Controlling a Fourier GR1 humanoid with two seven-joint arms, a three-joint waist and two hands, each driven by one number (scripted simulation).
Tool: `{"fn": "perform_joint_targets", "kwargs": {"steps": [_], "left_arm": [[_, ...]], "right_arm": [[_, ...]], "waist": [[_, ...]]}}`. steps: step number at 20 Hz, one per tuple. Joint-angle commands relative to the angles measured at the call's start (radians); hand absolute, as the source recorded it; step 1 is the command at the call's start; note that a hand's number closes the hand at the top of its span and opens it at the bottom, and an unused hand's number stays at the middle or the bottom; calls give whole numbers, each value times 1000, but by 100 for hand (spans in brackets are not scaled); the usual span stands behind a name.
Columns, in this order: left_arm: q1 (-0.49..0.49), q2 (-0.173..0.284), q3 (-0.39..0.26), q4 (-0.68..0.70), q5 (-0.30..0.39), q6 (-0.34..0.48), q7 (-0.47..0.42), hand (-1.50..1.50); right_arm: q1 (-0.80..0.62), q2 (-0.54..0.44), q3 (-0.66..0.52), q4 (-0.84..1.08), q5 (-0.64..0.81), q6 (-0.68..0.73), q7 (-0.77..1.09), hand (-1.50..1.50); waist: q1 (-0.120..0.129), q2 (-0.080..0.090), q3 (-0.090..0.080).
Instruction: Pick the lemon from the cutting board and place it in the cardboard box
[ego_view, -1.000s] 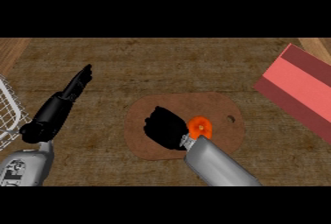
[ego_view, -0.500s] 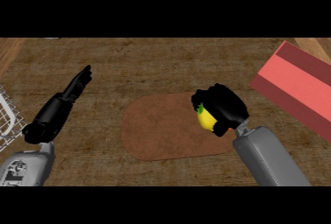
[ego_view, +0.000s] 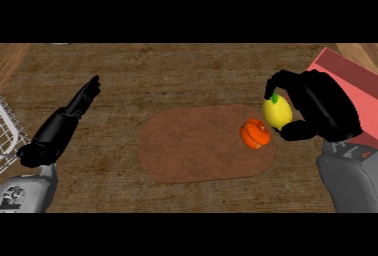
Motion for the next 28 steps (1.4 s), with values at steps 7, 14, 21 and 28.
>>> {"fn": "perform_joint_targets", "kwargs": {"steps": [7,14,21,28], "left_arm": [[-19,-2,-2,-63,24,-32,67,0],[-24,-28,-7,-2,-7,-21,9,0],[-25,-20,-4,-49,11,-47,40,0],[-35,-44,-13,-9,-29,-13,25,0]], "right_arm": [[-140,-43,-364,53,-120,-12,216,150],[-231,-262,-515,414,-158,-80,26,150],[-269,-411,-455,724,-81,52,-26,150],[-285,-544,-413,1002,-57,147,-234,150]], "waist": [[26,6,1],[32,12,1],[53,15,1],[46,17,2]]}}
